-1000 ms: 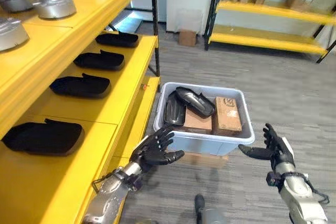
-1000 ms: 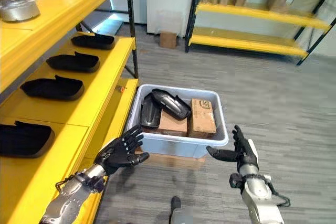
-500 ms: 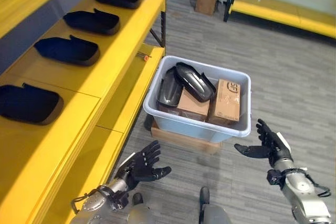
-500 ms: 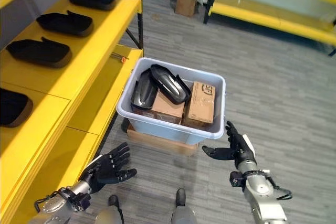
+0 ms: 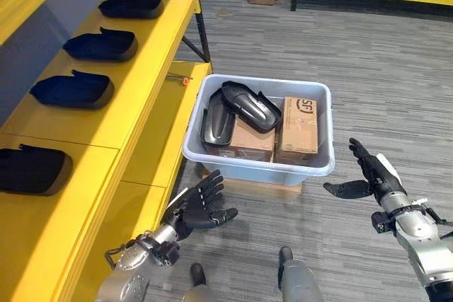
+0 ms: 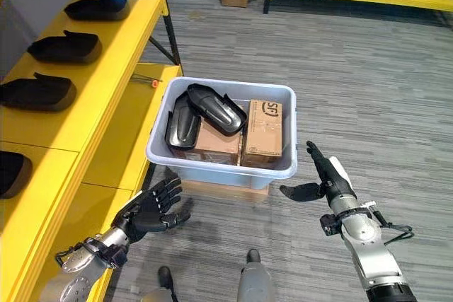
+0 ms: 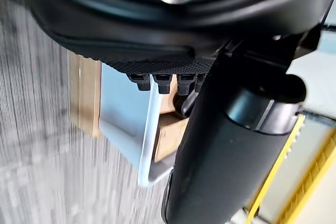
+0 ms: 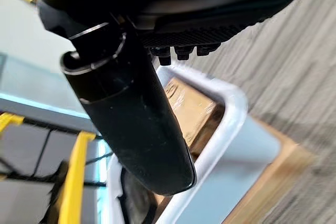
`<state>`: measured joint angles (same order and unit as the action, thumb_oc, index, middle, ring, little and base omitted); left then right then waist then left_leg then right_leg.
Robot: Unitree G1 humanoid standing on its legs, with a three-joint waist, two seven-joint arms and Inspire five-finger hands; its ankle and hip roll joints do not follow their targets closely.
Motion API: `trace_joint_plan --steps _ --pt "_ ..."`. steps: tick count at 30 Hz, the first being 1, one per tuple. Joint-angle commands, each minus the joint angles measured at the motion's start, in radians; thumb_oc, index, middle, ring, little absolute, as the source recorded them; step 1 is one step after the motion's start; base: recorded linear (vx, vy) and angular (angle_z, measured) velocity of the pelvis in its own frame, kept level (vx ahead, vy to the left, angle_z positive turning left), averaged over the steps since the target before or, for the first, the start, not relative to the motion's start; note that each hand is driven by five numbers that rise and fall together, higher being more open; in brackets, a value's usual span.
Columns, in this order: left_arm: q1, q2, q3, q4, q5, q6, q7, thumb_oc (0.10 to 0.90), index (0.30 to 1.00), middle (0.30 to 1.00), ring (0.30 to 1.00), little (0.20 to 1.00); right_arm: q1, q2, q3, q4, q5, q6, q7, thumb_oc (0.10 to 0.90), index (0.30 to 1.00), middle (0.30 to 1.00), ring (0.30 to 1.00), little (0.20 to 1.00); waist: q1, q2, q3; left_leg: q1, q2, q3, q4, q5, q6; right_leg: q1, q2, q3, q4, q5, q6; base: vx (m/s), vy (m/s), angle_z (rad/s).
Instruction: Move parts from the plastic box to the shelf.
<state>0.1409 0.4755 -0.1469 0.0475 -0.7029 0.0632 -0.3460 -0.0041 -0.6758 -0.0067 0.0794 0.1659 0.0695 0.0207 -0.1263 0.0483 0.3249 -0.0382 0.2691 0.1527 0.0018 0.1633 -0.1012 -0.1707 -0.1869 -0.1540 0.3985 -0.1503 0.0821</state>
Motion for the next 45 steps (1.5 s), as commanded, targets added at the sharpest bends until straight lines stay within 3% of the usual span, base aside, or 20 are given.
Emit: trace_joint_plan --steps 1,4,5,6,7,9,11,16,26,30,31,33,34,36,38,39,41,45 --pt "-0.080 -0.023 0.037 -0.036 -0.057 -0.106 -0.050 0.900 1.000 1.000 1.000 1.000 -0.058 -0.044 -0.051 -0.137 -0.036 -0.086 -0.051 0.900 1.000 1.000 1.000 1.000 -0.032 0.001 -0.068 0.028 0.060 0.144 0.144 -0.104 -0.019 0.032 -0.014 -0.027 -0.044 -0.036 -0.044 0.07 -0.144 1.45" --pt "-0.088 -0.039 0.049 -0.036 -0.030 -0.088 -0.063 0.900 1.000 1.000 1.000 1.000 -0.037 -0.007 -0.040 -0.136 -0.039 -0.101 -0.070 0.900 1.000 1.000 1.000 1.000 -0.015 0.004 -0.062 -0.001 -0.073 0.154 0.170 -0.206 0.032 0.079 0.004 -0.046 -0.092 -0.015 -0.034 0.07 -0.115 0.87" --pt "-0.088 -0.040 0.048 -0.038 -0.018 -0.087 -0.062 0.900 1.000 1.000 1.000 1.000 -0.032 0.014 -0.030 -0.137 -0.044 -0.106 -0.084 0.900 1.000 1.000 1.000 1.000 -0.010 0.003 -0.063 -0.002 -0.120 0.164 0.150 -0.225 0.051 0.096 0.015 -0.056 -0.121 -0.002 -0.030 0.01 -0.077 0.40" --pt "-0.083 -0.040 0.043 -0.044 -0.022 -0.087 -0.047 0.900 1.000 1.000 1.000 1.000 -0.031 0.035 -0.013 -0.137 -0.044 -0.116 -0.095 0.900 1.000 1.000 1.000 1.000 0.001 0.006 -0.066 -0.013 -0.169 0.152 0.109 -0.207 0.076 0.097 0.035 -0.057 -0.151 0.028 -0.031 0.05 -0.053 0.24" --pt "-0.072 -0.038 0.042 -0.052 -0.024 -0.089 -0.033 0.900 1.000 1.000 1.000 1.000 -0.034 0.051 0.006 -0.133 -0.041 -0.122 -0.096 0.900 1.000 1.000 1.000 1.000 0.016 0.005 -0.073 -0.015 -0.205 0.104 0.074 -0.199 0.088 0.097 0.052 -0.037 -0.166 0.037 -0.026 0.11 -0.064 -0.33" --pt "-0.028 -0.046 0.059 -0.064 0.008 -0.100 -0.023 0.900 1.000 1.000 1.000 1.000 -0.039 0.084 0.042 -0.136 -0.033 -0.128 -0.082 0.900 1.000 1.000 1.000 1.000 0.055 -0.020 -0.096 -0.005 -0.234 0.004 0.035 -0.196 0.100 0.122 0.088 -0.002 -0.230 0.057 -0.030 0.18 -0.073 -0.68" --pt "-0.011 -0.047 0.062 -0.068 0.023 -0.109 -0.029 0.900 1.000 1.000 1.000 1.000 -0.032 0.093 0.047 -0.147 -0.024 -0.125 -0.077 0.900 1.000 1.000 1.000 1.000 0.066 -0.027 -0.113 -0.004 -0.239 -0.017 0.016 -0.195 0.104 0.125 0.101 0.002 -0.255 0.064 -0.031 0.10 -0.017 -0.83" --pt "-0.007 -0.038 0.074 -0.036 0.026 -0.131 -0.053 0.900 1.000 1.000 1.000 1.000 -0.025 0.116 0.065 -0.146 -0.016 -0.131 -0.094 0.900 1.000 1.000 1.000 1.000 0.076 -0.054 -0.141 0.016 -0.238 0.013 0.005 -0.215 0.114 0.146 0.110 -0.005 -0.292 0.072 -0.030 0.10 0.030 -0.17" --pt "-0.009 -0.040 0.068 -0.023 0.033 -0.126 -0.065 0.900 1.000 1.000 1.000 1.000 -0.068 0.121 0.085 -0.136 -0.067 -0.138 -0.123 0.900 1.000 1.000 1.000 1.000 0.088 -0.073 -0.159 0.057 -0.254 0.054 0.008 -0.258 0.145 0.177 0.106 -0.010 -0.309 0.075 -0.021 0.09 0.096 -0.07" --pt "-0.018 -0.028 0.072 -0.020 0.035 -0.122 -0.072 0.900 1.000 1.000 1.000 1.000 -0.099 0.107 0.069 -0.130 -0.094 -0.155 -0.124 0.900 1.000 1.000 1.000 1.000 0.095 -0.077 -0.160 0.059 -0.257 0.060 0.012 -0.264 0.172 0.148 0.109 -0.033 -0.189 0.039 -0.022 0.02 0.179 -0.08" --pt "-0.029 -0.024 0.073 -0.016 0.040 -0.117 -0.081 0.900 1.000 1.000 1.000 1.000 -0.109 0.105 0.071 -0.132 -0.098 -0.161 -0.136 0.900 1.000 1.000 1.000 1.000 0.098 -0.078 -0.154 0.054 -0.264 0.056 0.020 -0.273 0.196 0.084 0.096 -0.036 -0.039 0.073 0.007 -0.05 0.138 -0.03" --pt "-0.046 -0.012 0.068 -0.016 0.069 -0.106 -0.092 0.900 1.000 1.000 1.000 1.000 -0.132 0.107 0.065 -0.126 -0.100 -0.155 -0.143 0.900 1.000 1.000 1.000 1.000 0.107 -0.079 -0.133 0.047 -0.264 0.045 0.050 -0.297 0.212 0.015 0.070 -0.047 0.142 0.108 0.020 -0.01 0.089 -0.18" --pt "-0.049 -0.008 0.066 -0.014 0.066 -0.102 -0.092 0.900 1.000 1.000 1.000 1.000 -0.141 0.105 0.063 -0.123 -0.097 -0.150 -0.144 0.900 1.000 1.000 1.000 1.000 0.109 -0.081 -0.126 0.048 -0.264 0.044 0.057 -0.302 0.211 0.006 0.063 -0.045 0.145 0.126 0.021 0.05 0.003 -0.27" --pt "-0.046 -0.002 0.062 -0.009 0.059 -0.108 -0.093 0.900 1.000 1.000 1.000 1.000 -0.150 0.101 0.057 -0.113 -0.095 -0.153 -0.142 0.900 1.000 1.000 1.000 1.000 0.107 -0.087 -0.123 0.057 -0.264 0.043 0.060 -0.310 0.203 -0.015 0.044 -0.039 0.066 0.180 0.024 0.09 -0.096 -0.14" --pt "-0.052 0.007 0.061 -0.013 0.057 -0.102 -0.111 0.900 1.000 1.000 1.000 1.000 -0.161 0.104 0.049 -0.107 -0.101 -0.147 -0.137 0.900 1.000 1.000 1.000 1.000 0.106 -0.087 -0.116 0.085 -0.253 0.036 0.056 -0.321 0.190 -0.015 0.016 -0.026 -0.089 0.204 0.033 0.17 -0.256 0.00" --pt "-0.058 0.011 0.054 -0.019 0.055 -0.085 -0.124 0.900 1.000 1.000 1.000 1.000 -0.166 0.106 0.041 -0.100 -0.101 -0.138 -0.140 0.900 1.000 1.000 1.000 1.000 0.100 -0.095 -0.117 0.104 -0.253 0.016 0.048 -0.330 0.182 -0.039 -0.021 0.015 -0.232 0.291 0.065 0.16 -0.289 0.07" --pt "-0.057 0.020 0.042 -0.025 0.055 -0.081 -0.126 0.900 1.000 1.000 1.000 1.000 -0.172 0.111 0.036 -0.085 -0.100 -0.136 -0.134 0.900 1.000 1.000 1.000 1.000 0.099 -0.094 -0.116 0.129 -0.244 0.008 0.038 -0.342 0.176 -0.053 -0.040 0.040 -0.308 0.340 0.088 0.21 -0.322 0.16" --pt "-0.028 0.027 0.015 -0.038 0.054 -0.090 -0.144 0.900 1.000 1.000 1.000 1.000 -0.150 0.091 0.014 -0.086 -0.105 -0.137 -0.120 0.900 1.000 1.000 1.000 1.000 0.090 -0.092 -0.122 0.165 -0.226 -0.028 0.028 -0.362 0.163 -0.034 -0.032 0.091 -0.424 0.346 0.110 0.25 -0.373 0.30"
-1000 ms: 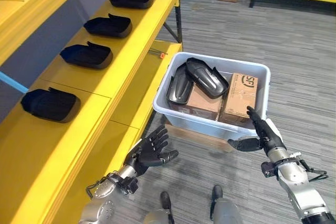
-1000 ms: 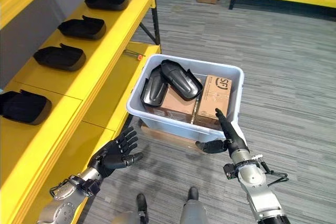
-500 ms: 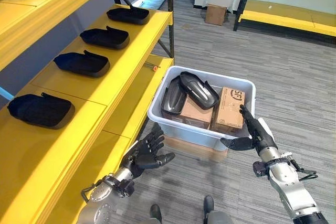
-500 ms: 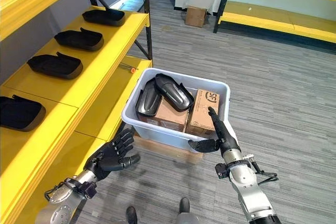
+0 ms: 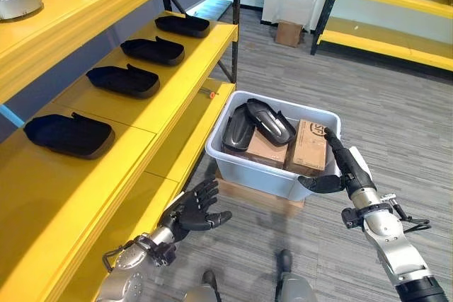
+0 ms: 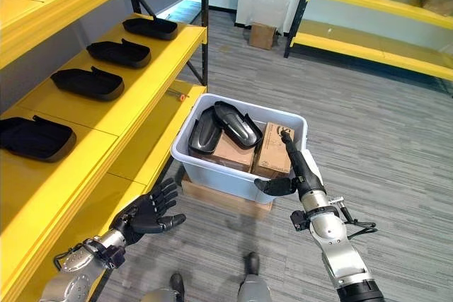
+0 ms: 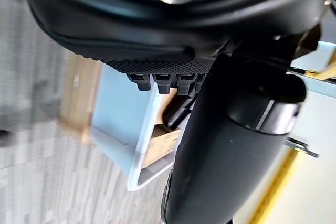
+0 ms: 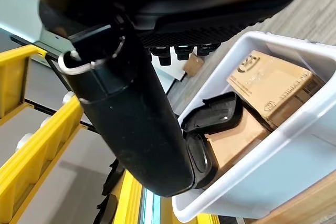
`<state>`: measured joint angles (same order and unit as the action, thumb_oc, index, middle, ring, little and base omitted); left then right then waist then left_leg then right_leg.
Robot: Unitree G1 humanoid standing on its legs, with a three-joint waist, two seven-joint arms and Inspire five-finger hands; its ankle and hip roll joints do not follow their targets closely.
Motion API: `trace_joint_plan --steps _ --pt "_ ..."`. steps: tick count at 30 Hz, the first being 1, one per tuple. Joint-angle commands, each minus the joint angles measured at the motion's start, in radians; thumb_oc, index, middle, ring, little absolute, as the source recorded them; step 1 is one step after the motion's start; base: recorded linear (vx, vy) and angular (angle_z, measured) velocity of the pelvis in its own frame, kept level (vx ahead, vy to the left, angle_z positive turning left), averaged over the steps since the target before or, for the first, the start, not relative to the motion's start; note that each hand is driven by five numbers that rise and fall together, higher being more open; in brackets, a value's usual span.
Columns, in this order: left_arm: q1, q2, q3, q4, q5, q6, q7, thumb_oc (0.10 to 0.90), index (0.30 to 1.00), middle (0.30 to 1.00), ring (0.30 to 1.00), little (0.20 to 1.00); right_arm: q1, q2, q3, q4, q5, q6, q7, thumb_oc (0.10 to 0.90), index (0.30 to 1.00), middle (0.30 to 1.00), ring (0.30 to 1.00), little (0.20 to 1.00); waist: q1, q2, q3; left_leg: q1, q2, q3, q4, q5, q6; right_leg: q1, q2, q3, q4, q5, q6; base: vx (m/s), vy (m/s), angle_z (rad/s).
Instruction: Move parts from the plastic box to the shelf.
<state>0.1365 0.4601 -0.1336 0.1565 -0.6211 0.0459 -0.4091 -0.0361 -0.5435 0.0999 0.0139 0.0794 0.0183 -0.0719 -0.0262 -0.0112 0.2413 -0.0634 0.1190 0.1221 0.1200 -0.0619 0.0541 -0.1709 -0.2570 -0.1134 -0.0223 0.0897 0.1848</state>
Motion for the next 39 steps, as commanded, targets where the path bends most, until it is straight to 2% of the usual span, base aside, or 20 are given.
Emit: trace_joint_plan --steps 1,2,3,6,8,12,14,21,25,29,30,31,32,33,34,35,36,37,38,39 --pt "-0.010 0.045 -0.002 -0.155 -0.024 -0.078 -0.092 0.900 1.000 1.000 1.000 1.000 -0.103 -0.051 -0.099 -0.038 -0.031 -0.076 -0.028 0.900 1.000 1.000 1.000 1.000 -0.015 -0.035 -0.046 0.187 -0.080 -0.008 -0.088 -0.142 0.002 -0.004 0.043 0.072 -0.015 0.104 0.007 0.15 -0.255 0.68" --pt "-0.005 0.046 -0.003 -0.157 -0.023 -0.078 -0.092 0.900 1.000 1.000 1.000 1.000 -0.099 -0.049 -0.098 -0.041 -0.038 -0.077 -0.028 0.900 1.000 1.000 1.000 1.000 -0.015 -0.039 -0.048 0.185 -0.081 -0.008 -0.082 -0.146 -0.003 0.007 0.042 0.070 -0.006 0.108 0.007 0.22 -0.377 1.02" --pt "0.003 0.052 -0.003 -0.158 -0.057 -0.078 -0.087 0.900 1.000 1.000 1.000 1.000 -0.090 -0.062 -0.088 -0.052 -0.064 -0.086 -0.031 0.900 1.000 1.000 1.000 1.000 -0.023 -0.039 -0.047 0.192 -0.065 -0.004 -0.075 -0.148 -0.020 0.013 0.045 0.065 0.032 0.084 0.000 0.16 -0.258 0.91" --pt "0.003 0.042 0.001 -0.161 -0.082 -0.068 -0.111 0.900 1.000 1.000 1.000 1.000 -0.101 -0.086 -0.076 -0.059 -0.072 -0.086 -0.016 0.900 1.000 1.000 1.000 1.000 -0.029 -0.027 -0.045 0.200 -0.039 0.012 -0.087 -0.127 -0.040 0.021 0.054 0.047 0.066 0.023 -0.008 0.12 -0.174 0.37" --pt "0.002 0.039 -0.005 -0.173 -0.091 -0.053 -0.115 0.900 1.000 1.000 1.000 1.000 -0.119 -0.105 -0.067 -0.059 -0.089 -0.085 -0.019 0.900 1.000 1.000 1.000 1.000 -0.032 -0.018 -0.036 0.199 -0.011 0.027 -0.088 -0.109 -0.056 0.020 0.059 0.022 0.113 -0.023 -0.026 0.11 -0.171 -0.26" --pt "-0.003 0.033 -0.016 -0.162 -0.086 -0.048 -0.108 0.900 1.000 1.000 1.000 1.000 -0.146 -0.134 -0.059 -0.059 -0.077 -0.078 -0.031 0.900 1.000 1.000 1.000 1.000 -0.037 -0.010 -0.027 0.190 0.019 0.038 -0.081 -0.088 -0.073 0.019 0.068 0.001 0.151 -0.061 -0.051 0.09 -0.128 -0.03" --pt "-0.003 0.026 -0.030 -0.153 -0.089 -0.058 -0.125 0.900 1.000 1.000 1.000 1.000 -0.192 -0.166 -0.065 -0.061 -0.085 -0.071 -0.017 0.900 1.000 1.000 1.000 1.000 -0.049 0.009 -0.015 0.176 0.049 0.049 -0.087 -0.057 -0.098 0.010 0.082 0.000 0.169 -0.083 -0.074 0.10 -0.086 0.07" --pt "-0.022 0.039 -0.050 -0.156 -0.089 -0.072 -0.129 0.900 1.000 1.000 1.000 1.000 -0.259 -0.202 -0.072 -0.058 -0.167 -0.077 -0.043 0.900 1.000 1.000 1.000 1.000 -0.064 0.037 0.002 0.157 0.066 0.052 -0.099 -0.035 -0.117 -0.018 0.093 0.013 0.208 -0.114 -0.091 0.04 -0.036 0.02" --pt "-0.040 0.061 -0.058 -0.168 -0.079 -0.091 -0.141 0.900 1.000 1.000 1.000 1.000 -0.297 -0.226 -0.072 -0.053 -0.178 -0.081 -0.046 0.900 1.000 1.000 1.000 1.000 -0.065 0.044 0.012 0.133 0.060 0.038 -0.060 -0.055 -0.114 -0.044 0.087 0.028 0.248 -0.128 -0.091 0.01 -0.167 0.02" --pt "-0.057 0.063 -0.044 -0.163 -0.079 -0.107 -0.102 0.900 1.000 1.000 1.000 1.000 -0.309 -0.222 -0.064 -0.048 -0.155 -0.076 -0.028 0.900 1.000 1.000 1.000 1.000 -0.070 0.047 0.000 0.133 0.058 0.031 0.023 -0.087 -0.108 -0.047 0.087 0.026 0.313 -0.172 -0.117 0.07 -0.267 0.05" --pt "-0.063 0.052 -0.035 -0.146 -0.077 -0.117 -0.102 0.900 1.000 1.000 1.000 1.000 -0.288 -0.216 -0.062 -0.049 -0.142 -0.074 -0.029 0.900 1.000 1.000 1.000 1.000 -0.076 0.049 -0.008 0.124 0.071 0.035 0.133 -0.044 -0.115 -0.021 0.106 0.012 0.314 -0.196 -0.150 0.07 -0.232 0.09" --pt "-0.065 0.049 -0.032 -0.145 -0.078 -0.116 -0.103 0.900 1.000 1.000 1.000 1.000 -0.284 -0.215 -0.062 -0.049 -0.131 -0.072 -0.031 0.900 1.000 1.000 1.000 1.000 -0.076 0.049 -0.012 0.116 0.072 0.035 0.150 -0.029 -0.116 -0.017 0.109 0.010 0.309 -0.194 -0.157 0.11 -0.405 0.20" --pt "-0.075 0.027 -0.021 -0.137 -0.084 -0.110 -0.114 0.900 1.000 1.000 1.000 1.000 -0.253 -0.200 -0.062 -0.052 -0.136 -0.072 -0.048 0.900 1.000 1.000 1.000 1.000 -0.079 0.046 -0.009 0.066 0.097 0.043 0.309 0.050 -0.134 0.024 0.130 -0.009 0.286 -0.197 -0.190 0.08 -0.363 0.27" --pt "-0.085 0.012 -0.017 -0.128 -0.070 -0.111 -0.120 0.900 1.000 1.000 1.000 1.000 -0.235 -0.186 -0.058 -0.051 -0.154 -0.073 -0.066 0.900 1.000 1.000 1.000 1.000 -0.081 0.043 -0.006 0.021 0.103 0.046 0.397 0.077 -0.133 0.047 0.142 -0.017 0.271 -0.196 -0.208 0.08 -0.347 0.35" --pt "-0.088 0.009 -0.016 -0.125 -0.067 -0.111 -0.122 0.900 1.000 1.000 1.000 1.000 -0.231 -0.183 -0.057 -0.051 -0.154 -0.072 -0.069 0.900 1.000 1.000 1.000 1.000 -0.083 0.044 -0.006 0.010 0.106 0.043 0.414 0.080 -0.132 0.051 0.146 -0.019 0.268 -0.196 -0.211 0.12 -0.280 0.67" --pt "-0.102 -0.007 -0.012 -0.105 -0.057 -0.111 -0.115 0.900 1.000 1.000 1.000 1.000 -0.220 -0.149 -0.031 -0.033 -0.148 -0.079 -0.087 0.900 1.000 1.000 1.000 1.000 -0.070 0.030 -0.003 -0.079 0.016 -0.012 0.509 0.019 -0.087 0.076 0.165 0.016 0.251 -0.191 -0.216 0.09 -0.154 0.57" --pt "-0.103 -0.008 -0.012 -0.103 -0.055 -0.112 -0.114 0.900 1.000 1.000 1.000 1.000 -0.220 -0.147 -0.029 -0.031 -0.149 -0.080 -0.089 0.900 1.000 1.000 1.000 1.000 -0.070 0.030 -0.004 -0.086 0.011 -0.016 0.516 0.011 -0.082 0.075 0.166 0.018 0.253 -0.193 -0.215 0.17 -0.151 0.48" --pt "-0.103 -0.014 -0.005 -0.104 -0.041 -0.108 -0.093 0.900 1.000 1.000 1.000 1.000 -0.225 -0.124 -0.005 -0.015 -0.156 -0.092 -0.094 0.900 1.000 1.000 1.000 1.000 -0.055 0.028 -0.003 -0.109 -0.073 -0.045 0.481 -0.041 -0.048 0.086 0.186 0.055 0.248 -0.193 -0.204 0.20 -0.051 -0.06" --pt "-0.098 -0.014 0.001 -0.103 -0.037 -0.107 -0.072 0.900 1.000 1.000 1.000 1.000 -0.235 -0.102 0.022 -0.001 -0.150 -0.099 -0.087 0.900 1.000 1.000 1.000 1.000 -0.038 0.028 -0.004 -0.117 -0.133 -0.070 0.399 -0.056 -0.027 0.102 0.213 0.087 0.238 -0.193 -0.197 0.30 -0.081 -0.31" --pt "-0.089 -0.008 0.007 -0.104 -0.033 -0.111 -0.063 0.900 1.000 1.000 1.000 1.000 -0.243 -0.084 0.038 0.007 -0.143 -0.096 -0.090 0.900 1.000 1.000 1.000 1.000 -0.023 0.026 -0.008 -0.135 -0.159 -0.086 0.294 -0.038 -0.022 0.120 0.238 0.107 0.219 -0.190 -0.194 0.31 -0.079 -0.79"
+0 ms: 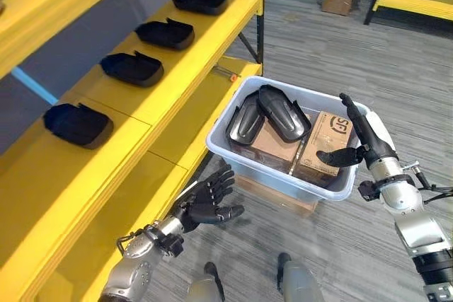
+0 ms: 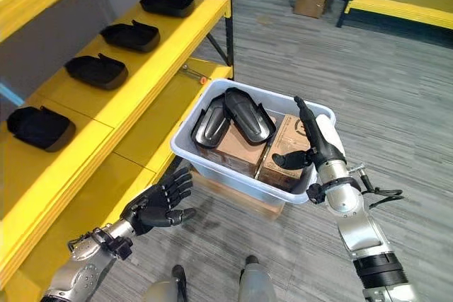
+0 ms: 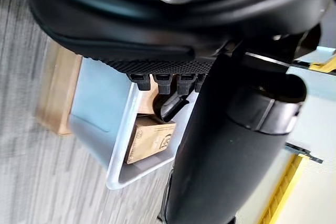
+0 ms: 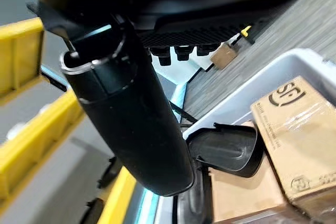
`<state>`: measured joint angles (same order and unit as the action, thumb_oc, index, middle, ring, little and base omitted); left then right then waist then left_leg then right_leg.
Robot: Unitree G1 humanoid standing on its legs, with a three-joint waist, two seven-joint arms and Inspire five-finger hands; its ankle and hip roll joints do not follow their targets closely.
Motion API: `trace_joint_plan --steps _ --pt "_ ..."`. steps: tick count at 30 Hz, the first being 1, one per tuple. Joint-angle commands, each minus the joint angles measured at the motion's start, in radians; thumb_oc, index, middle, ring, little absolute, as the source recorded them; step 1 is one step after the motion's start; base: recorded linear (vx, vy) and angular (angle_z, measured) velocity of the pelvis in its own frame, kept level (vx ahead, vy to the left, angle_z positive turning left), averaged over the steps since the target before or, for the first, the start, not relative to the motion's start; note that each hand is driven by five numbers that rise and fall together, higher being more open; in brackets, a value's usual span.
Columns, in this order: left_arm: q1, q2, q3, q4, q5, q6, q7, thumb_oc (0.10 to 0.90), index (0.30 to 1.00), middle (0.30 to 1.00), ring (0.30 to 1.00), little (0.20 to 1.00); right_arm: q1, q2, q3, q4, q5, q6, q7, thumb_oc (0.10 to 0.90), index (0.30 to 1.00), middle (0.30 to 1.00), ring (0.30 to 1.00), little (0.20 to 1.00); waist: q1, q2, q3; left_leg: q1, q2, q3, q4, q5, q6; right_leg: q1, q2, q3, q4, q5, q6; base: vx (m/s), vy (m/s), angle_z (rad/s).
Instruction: Move parts from the plastic box to the shelf.
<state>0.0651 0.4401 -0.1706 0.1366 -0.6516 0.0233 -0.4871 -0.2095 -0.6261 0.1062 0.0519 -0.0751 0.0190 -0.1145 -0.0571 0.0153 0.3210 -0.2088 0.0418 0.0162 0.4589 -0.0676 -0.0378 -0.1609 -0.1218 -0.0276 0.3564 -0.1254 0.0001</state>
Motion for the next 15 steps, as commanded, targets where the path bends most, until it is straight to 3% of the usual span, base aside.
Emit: trace_joint_plan --steps 1,2,3,5,10,15 --pt "-0.009 0.016 0.046 -0.085 0.001 -0.094 0.014 0.900 1.000 1.000 1.000 1.000 -0.072 0.009 0.041 -0.033 0.018 -0.088 -0.048 0.900 1.000 1.000 1.000 1.000 0.019 -0.005 -0.088 -0.005 -0.088 0.022 -0.125 -0.011 0.067 0.139 0.118 0.037 -0.183 0.024 -0.010 0.22 -0.063 -0.99" --pt "-0.008 0.017 0.047 -0.085 0.003 -0.094 0.011 0.900 1.000 1.000 1.000 1.000 -0.073 0.011 0.043 -0.033 0.021 -0.084 -0.049 0.900 1.000 1.000 1.000 1.000 0.022 -0.006 -0.086 -0.005 -0.090 0.023 -0.137 -0.006 0.067 0.145 0.120 0.040 -0.187 0.024 -0.010 0.30 -0.037 -1.06" --pt "0.007 0.018 0.048 -0.078 0.004 -0.107 0.008 0.900 1.000 1.000 1.000 1.000 -0.066 0.022 0.050 -0.034 0.041 -0.072 -0.057 0.900 1.000 1.000 1.000 1.000 0.036 0.000 -0.083 -0.042 -0.070 0.012 -0.299 0.085 0.034 0.193 0.155 0.062 -0.215 0.015 -0.016 0.32 -0.021 -0.71" --pt "0.018 0.014 0.046 -0.053 0.003 -0.132 0.005 0.900 1.000 1.000 1.000 1.000 -0.061 0.034 0.067 -0.029 0.063 -0.075 -0.047 0.900 1.000 1.000 1.000 1.000 0.049 0.000 -0.078 -0.077 -0.038 -0.041 -0.409 0.180 0.002 0.234 0.181 0.107 -0.229 0.002 -0.023 0.36 -0.011 -0.62" --pt "0.017 0.004 0.048 -0.013 0.001 -0.175 0.029 0.900 1.000 1.000 1.000 1.000 -0.070 0.051 0.097 -0.013 0.081 -0.098 -0.022 0.900 1.000 1.000 1.000 1.000 0.065 -0.006 -0.070 -0.078 -0.030 -0.108 -0.448 0.182 -0.006 0.274 0.189 0.178 -0.228 -0.032 -0.018 0.22 0.022 -0.90" --pt "0.006 0.001 0.036 0.014 0.021 -0.185 0.017 0.900 1.000 1.000 1.000 1.000 -0.020 0.070 0.108 -0.044 0.088 -0.093 -0.037 0.900 1.000 1.000 1.000 1.000 0.047 -0.001 -0.080 -0.018 -0.031 -0.064 -0.403 0.141 0.005 0.257 0.184 0.135 -0.208 -0.053 -0.019 0.24 0.051 -0.92"
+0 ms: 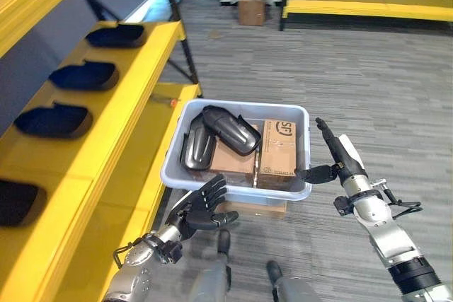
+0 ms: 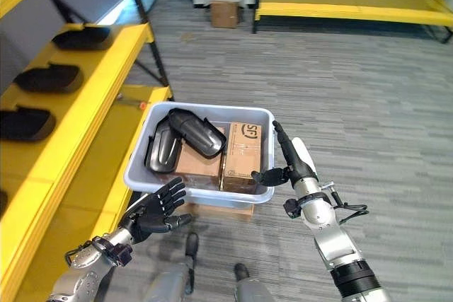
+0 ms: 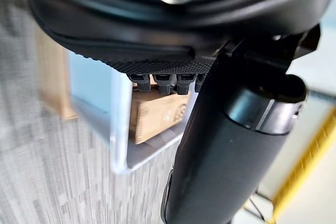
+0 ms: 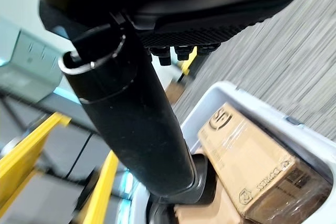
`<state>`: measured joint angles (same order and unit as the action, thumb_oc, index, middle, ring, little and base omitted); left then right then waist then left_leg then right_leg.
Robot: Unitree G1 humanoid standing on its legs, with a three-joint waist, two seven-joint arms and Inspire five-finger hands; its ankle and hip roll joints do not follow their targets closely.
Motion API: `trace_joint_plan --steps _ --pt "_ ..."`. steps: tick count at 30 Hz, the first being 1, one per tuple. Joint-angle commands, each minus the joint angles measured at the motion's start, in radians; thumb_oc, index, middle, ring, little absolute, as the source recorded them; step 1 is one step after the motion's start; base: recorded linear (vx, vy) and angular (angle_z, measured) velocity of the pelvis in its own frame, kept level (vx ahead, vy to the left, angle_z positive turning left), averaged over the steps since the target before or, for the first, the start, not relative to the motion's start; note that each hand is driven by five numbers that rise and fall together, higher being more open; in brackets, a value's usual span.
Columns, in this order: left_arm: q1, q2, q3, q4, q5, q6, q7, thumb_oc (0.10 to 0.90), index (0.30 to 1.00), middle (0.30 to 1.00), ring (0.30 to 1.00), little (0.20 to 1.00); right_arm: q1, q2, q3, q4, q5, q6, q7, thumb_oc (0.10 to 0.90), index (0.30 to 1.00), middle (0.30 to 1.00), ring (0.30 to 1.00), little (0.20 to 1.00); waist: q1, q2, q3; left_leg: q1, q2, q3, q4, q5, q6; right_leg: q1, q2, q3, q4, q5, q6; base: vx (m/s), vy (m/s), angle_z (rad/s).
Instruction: Move parts from the plastic box to the shelf.
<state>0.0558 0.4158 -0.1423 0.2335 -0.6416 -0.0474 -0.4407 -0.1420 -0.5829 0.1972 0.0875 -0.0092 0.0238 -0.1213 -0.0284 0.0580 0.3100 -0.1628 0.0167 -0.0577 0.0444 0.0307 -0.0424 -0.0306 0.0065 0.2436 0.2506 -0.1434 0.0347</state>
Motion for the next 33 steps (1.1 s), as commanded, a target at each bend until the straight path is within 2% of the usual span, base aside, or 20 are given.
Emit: trace_joint_plan --steps 1,12,17,23,24,26,27,28,30,31,32,33 --pt "0.013 0.024 0.003 -0.078 0.010 -0.119 -0.029 0.900 1.000 1.000 1.000 1.000 -0.086 0.028 0.018 -0.081 0.023 -0.096 -0.034 0.900 1.000 1.000 1.000 1.000 0.018 -0.045 -0.071 -0.058 -0.008 0.012 0.012 0.038 0.011 0.123 0.054 -0.144 -0.105 -0.032 -0.054 0.14 0.032 -0.50" --pt "0.007 0.036 0.007 -0.114 -0.003 -0.088 -0.027 0.900 1.000 1.000 1.000 1.000 -0.101 0.034 0.006 -0.093 0.020 -0.075 -0.064 0.900 1.000 1.000 1.000 1.000 0.034 -0.039 -0.068 -0.032 -0.058 0.022 0.031 -0.027 0.052 0.059 0.021 -0.209 -0.114 -0.012 -0.044 0.07 0.026 0.03" --pt "0.022 0.039 0.012 -0.131 -0.003 -0.081 -0.022 0.900 1.000 1.000 1.000 1.000 -0.118 0.033 -0.002 -0.100 -0.017 -0.070 -0.060 0.900 1.000 1.000 1.000 1.000 0.043 -0.039 -0.065 -0.012 -0.067 0.024 0.036 -0.048 0.069 0.036 0.005 -0.228 -0.104 -0.004 -0.037 0.07 0.042 0.00" --pt "0.014 0.047 0.020 -0.137 -0.024 -0.090 -0.031 0.900 1.000 1.000 1.000 1.000 -0.143 0.014 -0.007 -0.109 -0.090 -0.093 -0.052 0.900 1.000 1.000 1.000 1.000 0.054 -0.046 -0.063 -0.026 -0.070 0.044 0.063 -0.068 0.086 0.025 -0.004 -0.249 -0.050 -0.037 -0.036 0.07 0.107 -0.08" --pt "0.015 0.050 0.028 -0.138 -0.022 -0.078 -0.046 0.900 1.000 1.000 1.000 1.000 -0.142 0.009 -0.011 -0.115 -0.089 -0.088 -0.049 0.900 1.000 1.000 1.000 1.000 0.059 -0.054 -0.071 -0.030 -0.076 0.052 0.071 -0.077 0.097 0.027 0.002 -0.253 -0.017 -0.054 -0.036 0.10 0.091 -0.12" --pt "0.016 0.047 0.034 -0.137 -0.016 -0.068 -0.057 0.900 1.000 1.000 1.000 1.000 -0.138 0.008 -0.014 -0.123 -0.097 -0.088 -0.041 0.900 1.000 1.000 1.000 1.000 0.059 -0.057 -0.076 -0.016 -0.076 0.049 0.065 -0.082 0.110 -0.002 0.008 -0.257 0.080 -0.038 -0.025 0.10 0.110 -0.17" --pt "0.019 0.048 0.038 -0.142 -0.021 -0.056 -0.075 0.900 1.000 1.000 1.000 1.000 -0.134 0.009 -0.013 -0.128 -0.108 -0.093 -0.030 0.900 1.000 1.000 1.000 1.000 0.061 -0.058 -0.077 -0.006 -0.075 0.053 0.058 -0.086 0.120 -0.028 0.007 -0.262 0.177 -0.018 -0.013 0.16 0.158 -0.17" --pt "0.032 0.045 0.041 -0.146 -0.002 -0.045 -0.090 0.900 1.000 1.000 1.000 1.000 -0.123 0.021 -0.004 -0.129 -0.128 -0.104 -0.019 0.900 1.000 1.000 1.000 1.000 0.067 -0.056 -0.077 0.015 -0.075 0.058 0.059 -0.100 0.139 -0.095 -0.013 -0.291 0.384 0.040 0.018 0.14 0.133 -0.10" --pt "0.050 0.044 0.038 -0.157 0.014 -0.049 -0.086 0.900 1.000 1.000 1.000 1.000 -0.127 0.024 0.002 -0.130 -0.136 -0.110 -0.010 0.900 1.000 1.000 1.000 1.000 0.072 -0.054 -0.073 0.031 -0.071 0.059 0.052 -0.100 0.143 -0.138 -0.036 -0.297 0.442 0.071 0.025 0.10 0.059 -0.27" --pt "0.060 0.051 0.033 -0.168 0.002 -0.051 -0.061 0.900 1.000 1.000 1.000 1.000 -0.134 0.026 0.008 -0.126 -0.143 -0.126 0.009 0.900 1.000 1.000 1.000 1.000 0.081 -0.055 -0.070 0.043 -0.068 0.072 0.049 -0.104 0.141 -0.161 -0.088 -0.322 0.416 0.094 0.026 0.07 -0.036 -0.52" --pt "0.058 0.060 0.031 -0.172 -0.017 -0.053 -0.046 0.900 1.000 1.000 1.000 1.000 -0.150 0.025 0.015 -0.117 -0.137 -0.141 0.018 0.900 1.000 1.000 1.000 1.000 0.089 -0.056 -0.064 0.051 -0.059 0.083 0.043 -0.106 0.135 -0.161 -0.130 -0.341 0.319 0.095 0.024 0.05 -0.230 -0.72" --pt "0.035 0.078 0.033 -0.171 -0.035 -0.052 -0.033 0.900 1.000 1.000 1.000 1.000 -0.192 0.018 0.027 -0.103 -0.127 -0.142 0.022 0.900 1.000 1.000 1.000 1.000 0.097 -0.055 -0.050 0.059 -0.040 0.080 0.032 -0.110 0.123 -0.149 -0.168 -0.349 0.129 0.098 0.026 0.01 -0.268 -0.69"
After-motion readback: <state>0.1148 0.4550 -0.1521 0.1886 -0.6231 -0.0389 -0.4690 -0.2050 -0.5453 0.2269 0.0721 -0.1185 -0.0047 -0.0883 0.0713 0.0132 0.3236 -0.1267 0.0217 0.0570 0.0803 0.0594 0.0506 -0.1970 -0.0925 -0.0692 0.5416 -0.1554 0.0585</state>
